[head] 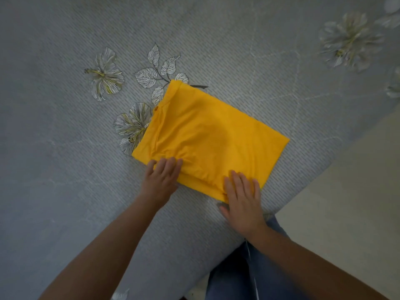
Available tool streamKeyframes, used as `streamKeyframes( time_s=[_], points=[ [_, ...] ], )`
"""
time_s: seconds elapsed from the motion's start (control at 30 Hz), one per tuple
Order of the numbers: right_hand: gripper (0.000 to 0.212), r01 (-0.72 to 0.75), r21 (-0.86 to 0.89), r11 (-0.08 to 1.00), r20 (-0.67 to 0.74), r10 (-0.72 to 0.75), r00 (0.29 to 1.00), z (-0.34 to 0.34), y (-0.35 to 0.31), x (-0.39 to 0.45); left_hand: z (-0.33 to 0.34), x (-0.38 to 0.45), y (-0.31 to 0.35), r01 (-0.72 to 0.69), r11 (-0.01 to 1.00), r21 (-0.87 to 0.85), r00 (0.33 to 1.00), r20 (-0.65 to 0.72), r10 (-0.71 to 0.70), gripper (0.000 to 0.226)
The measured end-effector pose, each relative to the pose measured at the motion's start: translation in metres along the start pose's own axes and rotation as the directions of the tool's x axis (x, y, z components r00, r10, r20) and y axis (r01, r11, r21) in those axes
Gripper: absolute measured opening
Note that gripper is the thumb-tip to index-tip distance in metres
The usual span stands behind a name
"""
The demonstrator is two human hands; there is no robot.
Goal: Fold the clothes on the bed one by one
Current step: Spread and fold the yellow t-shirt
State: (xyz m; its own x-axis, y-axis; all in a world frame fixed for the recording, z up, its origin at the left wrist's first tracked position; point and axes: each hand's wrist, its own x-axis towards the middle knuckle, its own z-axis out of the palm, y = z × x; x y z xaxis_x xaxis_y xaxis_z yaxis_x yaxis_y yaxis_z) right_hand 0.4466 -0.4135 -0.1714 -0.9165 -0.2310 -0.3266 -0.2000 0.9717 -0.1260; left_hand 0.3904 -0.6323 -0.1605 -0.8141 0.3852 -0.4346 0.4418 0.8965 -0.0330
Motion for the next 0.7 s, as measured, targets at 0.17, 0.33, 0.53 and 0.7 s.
streamKeyframes(
  time_s=[0.17,0.33,0.53,0.7],
  points=[
    [0.094,0.037,-0.085,0.996,0.126,-0.026,0.992,0.006,-0.004,0.013,0.002,0.023,-0.016,-0.065,0.996,-0.066,0.991,0.111,0.072,0.097],
    [0.058,0.067,-0.177,0.982,0.032,-0.063,0.998,0.012,0.008,0.019,0.02,0.034,-0.032,-0.059,0.991,-0.124,0.996,0.066,0.068,0.066],
    [0.07,0.04,-0.066,0.997,0.047,-0.037,0.998,0.001,0.011,0.056,0.017,0.052,-0.016,0.195,0.941,-0.277,0.98,0.082,-0.179,0.061],
    [0.064,0.02,0.068,0.997,0.14,-0.029,0.99,-0.021,0.032,0.072,-0.009,0.057,-0.007,0.178,0.927,-0.329,0.982,-0.007,-0.19,0.062]
  ],
)
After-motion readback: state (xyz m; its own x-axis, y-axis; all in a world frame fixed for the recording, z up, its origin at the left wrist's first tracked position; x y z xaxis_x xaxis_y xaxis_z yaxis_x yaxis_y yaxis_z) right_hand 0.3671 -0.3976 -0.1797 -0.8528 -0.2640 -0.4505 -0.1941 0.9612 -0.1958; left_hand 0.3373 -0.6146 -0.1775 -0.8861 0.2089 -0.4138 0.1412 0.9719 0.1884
